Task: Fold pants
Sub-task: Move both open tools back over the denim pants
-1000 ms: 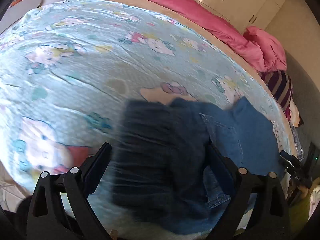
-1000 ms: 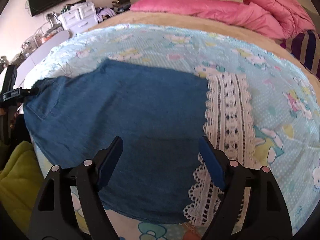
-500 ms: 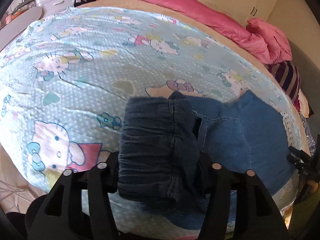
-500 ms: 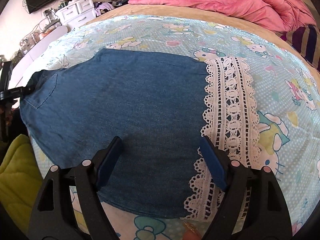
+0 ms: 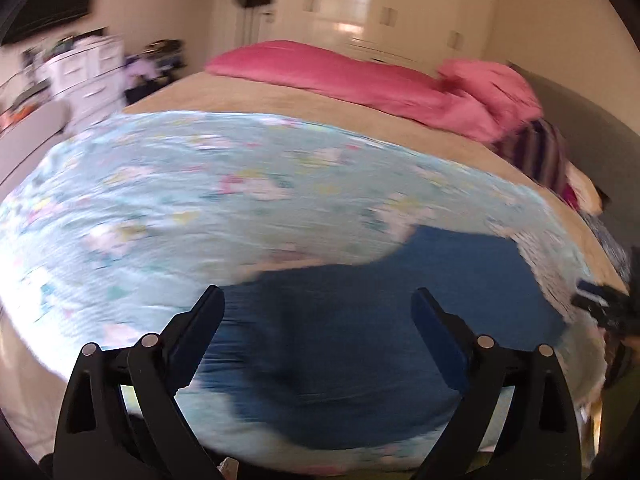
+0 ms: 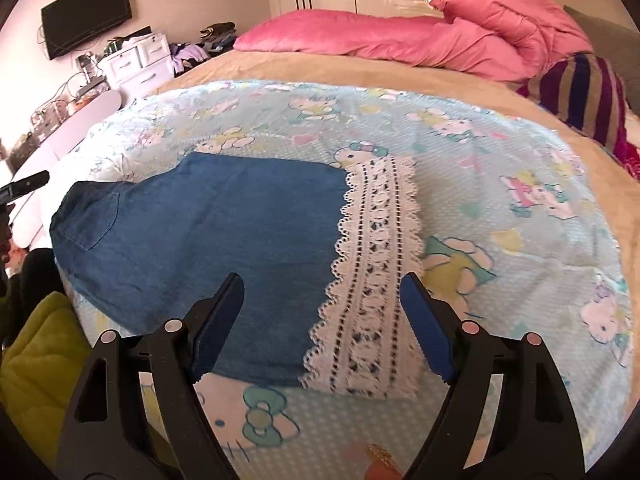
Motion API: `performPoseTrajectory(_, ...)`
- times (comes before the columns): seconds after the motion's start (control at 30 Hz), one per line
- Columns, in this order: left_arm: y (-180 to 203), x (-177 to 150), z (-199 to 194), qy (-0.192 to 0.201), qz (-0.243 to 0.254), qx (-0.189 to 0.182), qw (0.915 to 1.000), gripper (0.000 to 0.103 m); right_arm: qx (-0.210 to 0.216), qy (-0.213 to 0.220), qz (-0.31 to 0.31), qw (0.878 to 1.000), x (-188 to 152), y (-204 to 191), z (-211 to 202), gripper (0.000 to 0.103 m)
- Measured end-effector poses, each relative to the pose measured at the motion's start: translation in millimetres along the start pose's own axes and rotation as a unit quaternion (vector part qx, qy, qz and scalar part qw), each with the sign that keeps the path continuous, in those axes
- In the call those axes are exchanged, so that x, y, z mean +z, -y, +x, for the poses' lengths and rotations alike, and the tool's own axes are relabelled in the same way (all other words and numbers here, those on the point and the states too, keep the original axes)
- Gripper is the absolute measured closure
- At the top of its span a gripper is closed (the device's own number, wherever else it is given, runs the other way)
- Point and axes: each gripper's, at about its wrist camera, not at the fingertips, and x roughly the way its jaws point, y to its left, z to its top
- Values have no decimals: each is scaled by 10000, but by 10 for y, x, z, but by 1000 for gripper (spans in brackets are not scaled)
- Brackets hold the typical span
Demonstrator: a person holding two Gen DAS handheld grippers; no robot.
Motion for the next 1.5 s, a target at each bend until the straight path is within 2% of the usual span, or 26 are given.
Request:
performPoseTrajectory(0.17, 655, -74, 285, -382, 642, -471, 9961, 9, 55, 20, -95, 9999, -105, -79, -50, 29)
performPoseTrajectory(0.2, 803, -84, 359, -464, 796, -557, 9942, 4, 73, 21, -121, 9999, -107, -103, -37, 29)
performPoseTrajectory(0.27, 1041, -95, 473, -542, 1070, -660, 9906, 5, 88, 27, -135, 9999, -95, -146, 0, 29)
performPoseTrajectory(0.43, 1386, -195, 828, -861, 1528, -746, 9817, 5, 278, -17, -153, 9995, -65, -282, 150, 30)
performPoseTrajectory(0.6, 1544, -457, 1204, -1433, 1911, -590, 9693, 4, 118, -241, -199, 9994, -100, -314, 278, 29)
performPoseTrajectory(0.63, 1525, -513, 1229, -1451, 1880, -595, 9696, 4, 64, -364, -219, 9991, -122, -299, 317, 29)
performPoseTrajectory(0.7, 1450, -549, 1226, -1381, 1701, -708, 9731, 4, -182, -633, -280, 9974, -200, -247, 383, 30)
performPoseTrajectory(0.73, 1427, -551, 1217, -1377, 1662, -745, 9736, 4, -172, -679, -251, 9972, -240, -205, 380, 30)
performPoseTrajectory(1.03, 1396, -594, 1185, -1211, 1569, -803, 9769, 4, -100, -646, -33, 9979, -286, -156, 382, 29)
performPoseTrajectory(1.23, 1422, -616, 1035, -1010, 1669, -748, 9779, 4, 10, -335, 86, 9994, -209, -132, 136, 28)
performPoseTrajectory(1.5, 1467, -578, 860, -737, 1755, -638, 9796, 4, 6, 20, 247, 9997, -155, -73, -111, 21)
